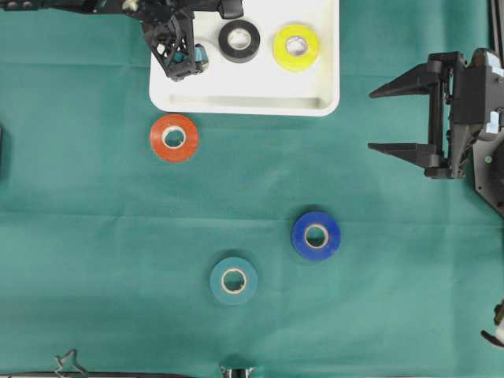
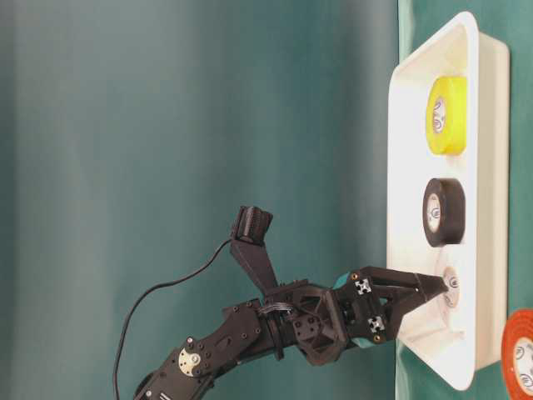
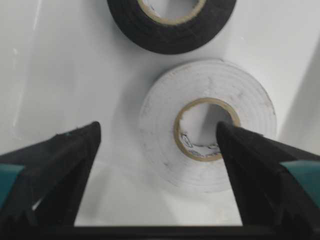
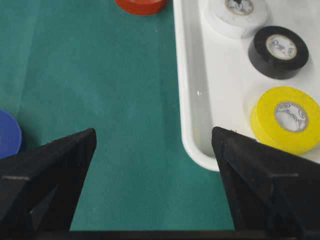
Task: Pick up the tape from a random location and place it into the white case.
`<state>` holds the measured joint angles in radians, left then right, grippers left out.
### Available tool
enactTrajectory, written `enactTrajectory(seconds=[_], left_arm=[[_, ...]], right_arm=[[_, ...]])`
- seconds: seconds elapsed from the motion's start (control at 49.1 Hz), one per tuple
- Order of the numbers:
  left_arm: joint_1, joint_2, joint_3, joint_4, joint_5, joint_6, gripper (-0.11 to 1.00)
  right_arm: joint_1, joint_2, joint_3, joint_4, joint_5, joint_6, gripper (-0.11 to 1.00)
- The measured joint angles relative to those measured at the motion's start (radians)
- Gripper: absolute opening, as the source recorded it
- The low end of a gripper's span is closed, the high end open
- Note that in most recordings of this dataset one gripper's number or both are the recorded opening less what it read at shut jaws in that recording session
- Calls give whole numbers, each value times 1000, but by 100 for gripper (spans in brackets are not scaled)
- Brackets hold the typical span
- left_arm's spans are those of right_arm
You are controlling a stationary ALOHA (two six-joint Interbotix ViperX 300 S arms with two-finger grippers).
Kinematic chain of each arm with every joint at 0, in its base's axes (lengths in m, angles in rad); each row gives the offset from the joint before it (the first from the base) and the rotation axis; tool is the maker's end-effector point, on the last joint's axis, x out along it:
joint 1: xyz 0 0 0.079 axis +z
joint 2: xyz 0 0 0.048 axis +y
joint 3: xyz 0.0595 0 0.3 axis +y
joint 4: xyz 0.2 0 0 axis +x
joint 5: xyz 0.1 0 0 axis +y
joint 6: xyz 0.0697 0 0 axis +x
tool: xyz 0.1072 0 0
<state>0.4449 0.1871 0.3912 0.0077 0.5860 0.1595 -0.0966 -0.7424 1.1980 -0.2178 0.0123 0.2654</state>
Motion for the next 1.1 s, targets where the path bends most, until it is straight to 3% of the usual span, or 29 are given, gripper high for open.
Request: enactTrajectory(seconds=[0.244, 0.713, 1.099], left_arm=[[-8, -58, 0, 0, 21, 2, 100], [-21, -241, -20, 0, 173, 3, 100], [-25, -252, -20, 0, 178, 2, 100]], right_arm=[[0, 0, 0, 0, 0, 0, 89], [0, 0, -8, 0, 0, 0, 89], [0, 0, -9, 2, 0, 0, 89]])
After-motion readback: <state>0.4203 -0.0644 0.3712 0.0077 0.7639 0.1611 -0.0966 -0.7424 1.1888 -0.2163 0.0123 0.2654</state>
